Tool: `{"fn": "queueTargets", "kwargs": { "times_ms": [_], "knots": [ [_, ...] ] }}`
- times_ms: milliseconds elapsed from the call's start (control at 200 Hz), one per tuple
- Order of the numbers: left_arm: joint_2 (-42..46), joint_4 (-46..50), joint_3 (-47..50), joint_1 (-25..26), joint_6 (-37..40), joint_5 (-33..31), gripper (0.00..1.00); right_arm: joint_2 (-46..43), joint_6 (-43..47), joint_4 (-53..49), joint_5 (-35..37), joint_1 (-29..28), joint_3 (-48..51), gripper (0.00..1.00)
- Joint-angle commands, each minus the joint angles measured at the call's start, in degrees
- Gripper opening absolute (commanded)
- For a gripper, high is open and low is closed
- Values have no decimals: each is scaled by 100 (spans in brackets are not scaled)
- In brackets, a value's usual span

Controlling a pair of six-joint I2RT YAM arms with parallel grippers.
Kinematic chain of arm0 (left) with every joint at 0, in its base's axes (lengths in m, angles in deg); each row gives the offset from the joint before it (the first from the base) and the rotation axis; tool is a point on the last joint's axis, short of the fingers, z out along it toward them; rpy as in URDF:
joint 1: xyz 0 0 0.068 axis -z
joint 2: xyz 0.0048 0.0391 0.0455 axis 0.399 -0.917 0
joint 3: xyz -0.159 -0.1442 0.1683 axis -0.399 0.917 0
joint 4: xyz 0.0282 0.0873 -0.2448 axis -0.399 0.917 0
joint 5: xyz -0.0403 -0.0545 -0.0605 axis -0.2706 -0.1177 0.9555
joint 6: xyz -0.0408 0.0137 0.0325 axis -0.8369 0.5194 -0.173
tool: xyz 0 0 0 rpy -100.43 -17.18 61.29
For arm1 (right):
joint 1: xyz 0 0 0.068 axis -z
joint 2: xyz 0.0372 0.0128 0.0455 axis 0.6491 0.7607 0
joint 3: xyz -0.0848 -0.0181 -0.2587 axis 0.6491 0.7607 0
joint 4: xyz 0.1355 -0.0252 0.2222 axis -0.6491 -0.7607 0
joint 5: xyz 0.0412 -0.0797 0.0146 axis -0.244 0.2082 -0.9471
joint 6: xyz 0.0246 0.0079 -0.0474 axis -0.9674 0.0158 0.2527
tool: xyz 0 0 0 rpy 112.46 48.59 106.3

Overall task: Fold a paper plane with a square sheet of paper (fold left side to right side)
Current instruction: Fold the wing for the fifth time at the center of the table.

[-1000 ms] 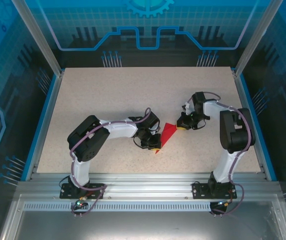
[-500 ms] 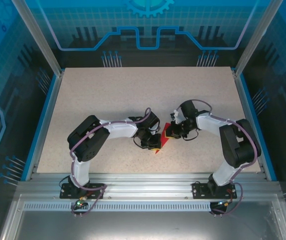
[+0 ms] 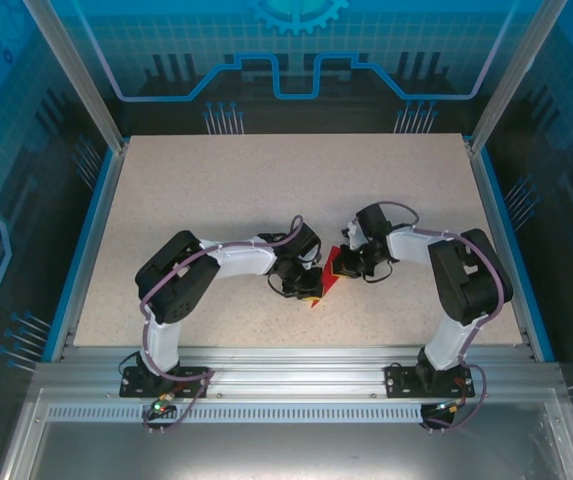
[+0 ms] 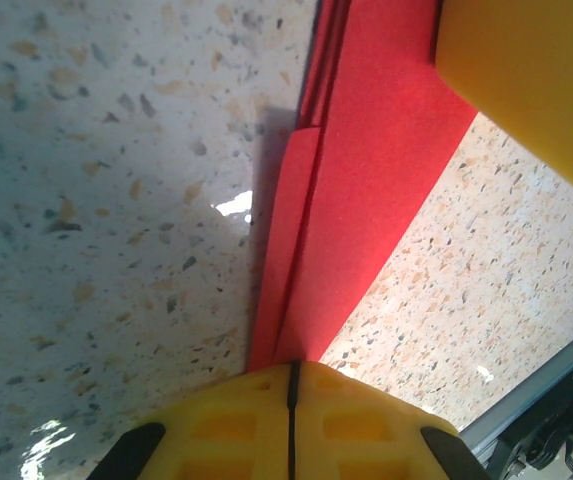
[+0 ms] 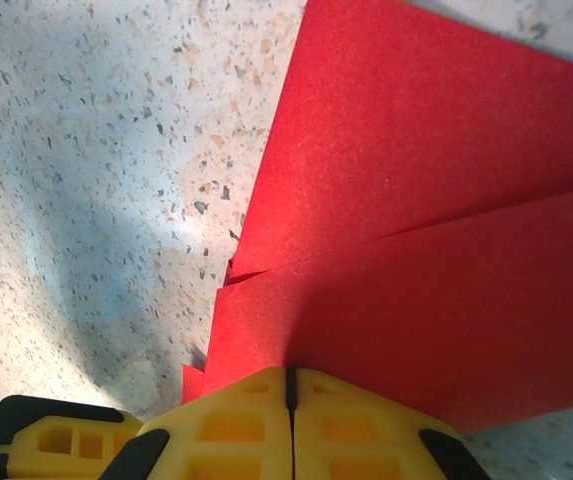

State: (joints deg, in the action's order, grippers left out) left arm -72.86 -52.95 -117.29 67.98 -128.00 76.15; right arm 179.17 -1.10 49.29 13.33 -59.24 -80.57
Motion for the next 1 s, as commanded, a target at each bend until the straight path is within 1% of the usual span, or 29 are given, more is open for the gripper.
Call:
{"fn": "queueTargets", "kwargs": {
  "times_ms": [0,260,555,735,905,995],
  "knots": [
    [-418,938,217,5,139,-771,8,-10,106,313,542,243,261,6],
    [-452,961,193,9,155,-771,8,-140,228,421,664,566,247,7],
    [-459,985,177,9,149,-783,8,-70,75,590,546,842,207,9],
    [-461,1003,173,12,151,-796,8,44,-256,666,581,907,98,10],
    [-423,977,194,23,158,-796,8,52,-241,767,461,976,121,10],
    [-387,950,201,22,166,-789,8,-81,-180,756,487,1002,170,13]
  ]
}}
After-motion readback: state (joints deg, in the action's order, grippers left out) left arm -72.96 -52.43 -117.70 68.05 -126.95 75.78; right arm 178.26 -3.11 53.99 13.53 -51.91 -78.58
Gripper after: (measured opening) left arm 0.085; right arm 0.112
